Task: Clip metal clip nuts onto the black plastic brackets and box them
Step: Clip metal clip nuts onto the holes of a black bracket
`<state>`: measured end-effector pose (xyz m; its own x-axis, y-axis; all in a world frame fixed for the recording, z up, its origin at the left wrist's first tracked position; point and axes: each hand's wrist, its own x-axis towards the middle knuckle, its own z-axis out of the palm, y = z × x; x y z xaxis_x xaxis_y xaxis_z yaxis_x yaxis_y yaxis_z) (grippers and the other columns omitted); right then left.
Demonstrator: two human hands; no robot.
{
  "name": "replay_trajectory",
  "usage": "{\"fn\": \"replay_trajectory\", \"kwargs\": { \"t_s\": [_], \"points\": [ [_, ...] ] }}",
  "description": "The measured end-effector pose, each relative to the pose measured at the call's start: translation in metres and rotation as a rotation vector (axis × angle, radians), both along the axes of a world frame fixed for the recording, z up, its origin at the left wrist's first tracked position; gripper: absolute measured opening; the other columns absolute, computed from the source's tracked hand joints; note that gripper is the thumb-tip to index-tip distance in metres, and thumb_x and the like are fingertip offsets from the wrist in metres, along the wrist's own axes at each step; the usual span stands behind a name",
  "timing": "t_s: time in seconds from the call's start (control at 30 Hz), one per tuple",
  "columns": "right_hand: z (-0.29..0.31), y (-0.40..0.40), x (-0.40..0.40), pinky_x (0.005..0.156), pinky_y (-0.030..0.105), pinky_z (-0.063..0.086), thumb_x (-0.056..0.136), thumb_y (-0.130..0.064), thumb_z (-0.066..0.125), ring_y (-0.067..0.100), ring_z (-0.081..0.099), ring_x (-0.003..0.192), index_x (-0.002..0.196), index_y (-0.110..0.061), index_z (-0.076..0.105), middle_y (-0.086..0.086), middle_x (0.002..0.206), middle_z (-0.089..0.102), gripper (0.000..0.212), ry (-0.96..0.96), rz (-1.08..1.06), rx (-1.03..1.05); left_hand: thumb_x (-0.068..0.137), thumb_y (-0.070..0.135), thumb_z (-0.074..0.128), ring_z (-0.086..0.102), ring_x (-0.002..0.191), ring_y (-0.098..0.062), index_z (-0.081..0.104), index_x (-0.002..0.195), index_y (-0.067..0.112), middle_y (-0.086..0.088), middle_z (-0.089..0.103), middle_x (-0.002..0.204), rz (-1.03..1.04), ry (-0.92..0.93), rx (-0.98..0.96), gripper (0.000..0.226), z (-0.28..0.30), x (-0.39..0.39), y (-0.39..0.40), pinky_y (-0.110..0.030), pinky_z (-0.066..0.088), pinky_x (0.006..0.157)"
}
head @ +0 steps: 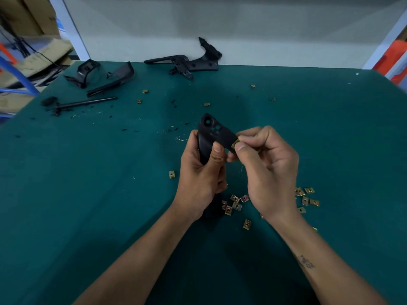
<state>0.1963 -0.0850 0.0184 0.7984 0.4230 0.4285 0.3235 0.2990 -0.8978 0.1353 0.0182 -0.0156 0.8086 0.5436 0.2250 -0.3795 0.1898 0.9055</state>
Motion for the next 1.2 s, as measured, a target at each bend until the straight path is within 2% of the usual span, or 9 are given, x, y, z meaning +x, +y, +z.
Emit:
{"fn": "replay_trajectory", "kwargs": {
  "t_s": [0.13, 0.23, 0.37, 0.47, 0.57, 0.67, 0.77, 1.0, 1.2],
  "points": [
    [0.003, 0.0, 0.002, 0.072, 0.032, 0.056, 0.091, 0.0, 0.058, 0.025, 0.066, 0.074, 0.073, -0.013, 0.06, 0.005, 0.088, 0.066, 0.022, 0.024, 0.098, 0.022, 0.106, 0.032, 0.048, 0.025, 0.041, -0.015, 0.041, 0.103, 0.011, 0.0, 0.052, 0.07, -0.011, 0.0, 0.005, 0.023, 0.0, -0.001, 0.0, -0.025, 0.022, 0.039],
    [0.009, -0.003, 0.011, 0.074, 0.043, 0.056, 0.093, -0.01, 0.058, 0.028, 0.067, 0.075, 0.068, -0.027, 0.067, 0.003, 0.083, 0.069, 0.031, 0.083, 0.167, -0.019, 0.107, 0.032, 0.048, 0.025, 0.041, -0.015, 0.039, 0.104, 0.009, -0.004, 0.051, 0.072, -0.002, 0.024, 0.017, 0.025, 0.001, -0.001, 0.0, -0.026, 0.022, 0.039],
    [0.009, -0.016, 0.034, 0.076, 0.037, 0.058, 0.099, -0.023, 0.048, 0.021, 0.071, 0.081, 0.091, -0.022, 0.078, 0.004, 0.092, 0.076, 0.031, 0.122, 0.192, -0.162, 0.106, 0.035, 0.05, 0.025, 0.046, -0.014, 0.039, 0.095, 0.018, 0.002, 0.04, 0.068, 0.037, 0.095, -0.023, 0.023, 0.006, 0.001, 0.003, -0.024, 0.027, 0.04],
    [0.006, -0.029, 0.049, 0.068, 0.019, 0.05, 0.096, -0.017, 0.059, 0.01, 0.067, 0.074, 0.089, -0.02, 0.072, -0.002, 0.085, 0.074, 0.015, -0.085, 0.082, -0.406, 0.107, 0.037, 0.049, 0.024, 0.049, -0.013, 0.036, 0.091, 0.019, 0.004, 0.036, 0.07, 0.044, 0.096, -0.093, 0.027, 0.009, 0.002, 0.012, -0.023, 0.028, 0.041],
    [0.007, -0.043, 0.06, 0.066, 0.011, 0.045, 0.087, -0.011, 0.077, 0.001, 0.064, 0.075, 0.081, -0.03, 0.071, -0.016, 0.082, 0.07, 0.021, -0.358, 0.179, -0.888, 0.107, 0.039, 0.047, 0.025, 0.049, -0.013, 0.036, 0.089, 0.019, 0.003, 0.037, 0.07, 0.04, 0.089, -0.171, 0.029, 0.009, 0.001, 0.018, -0.023, 0.029, 0.04],
    [0.009, -0.046, 0.057, 0.073, 0.025, 0.05, 0.081, -0.022, 0.084, 0.003, 0.062, 0.085, 0.087, -0.035, 0.073, -0.014, 0.087, 0.067, 0.019, -0.371, 0.385, -1.174, 0.107, 0.04, 0.047, 0.026, 0.049, -0.012, 0.037, 0.084, 0.02, 0.004, 0.038, 0.07, 0.035, 0.09, -0.226, 0.032, 0.009, 0.001, 0.021, -0.023, 0.03, 0.04],
    [0.009, -0.042, 0.049, 0.083, 0.037, 0.052, 0.079, -0.035, 0.085, 0.004, 0.057, 0.091, 0.097, -0.038, 0.068, -0.017, 0.094, 0.059, 0.025, -0.438, 0.432, -1.318, 0.107, 0.041, 0.048, 0.027, 0.05, -0.012, 0.037, 0.084, 0.02, 0.004, 0.038, 0.071, 0.025, 0.095, -0.246, 0.033, 0.008, 0.001, 0.023, -0.023, 0.031, 0.041],
    [0.008, -0.037, 0.046, 0.074, 0.042, 0.055, 0.088, -0.025, 0.077, 0.005, 0.058, 0.077, 0.082, -0.033, 0.067, -0.016, 0.084, 0.061, 0.015, -0.485, 0.374, -1.3, 0.105, 0.044, 0.051, 0.027, 0.05, -0.013, 0.039, 0.085, 0.022, 0.004, 0.037, 0.072, -0.015, 0.121, -0.236, 0.032, 0.005, 0.003, 0.021, -0.024, 0.031, 0.042],
    [-0.003, -0.035, 0.056, 0.057, 0.019, 0.048, 0.092, -0.018, 0.076, 0.003, 0.06, 0.067, 0.081, -0.035, 0.063, -0.01, 0.076, 0.066, 0.024, -0.372, 0.219, -1.102, 0.106, 0.04, 0.051, 0.027, 0.051, -0.014, 0.042, 0.088, 0.02, 0.003, 0.037, 0.073, -0.028, 0.125, -0.199, 0.029, 0.005, 0.002, 0.018, -0.025, 0.031, 0.042]
  ]
}}
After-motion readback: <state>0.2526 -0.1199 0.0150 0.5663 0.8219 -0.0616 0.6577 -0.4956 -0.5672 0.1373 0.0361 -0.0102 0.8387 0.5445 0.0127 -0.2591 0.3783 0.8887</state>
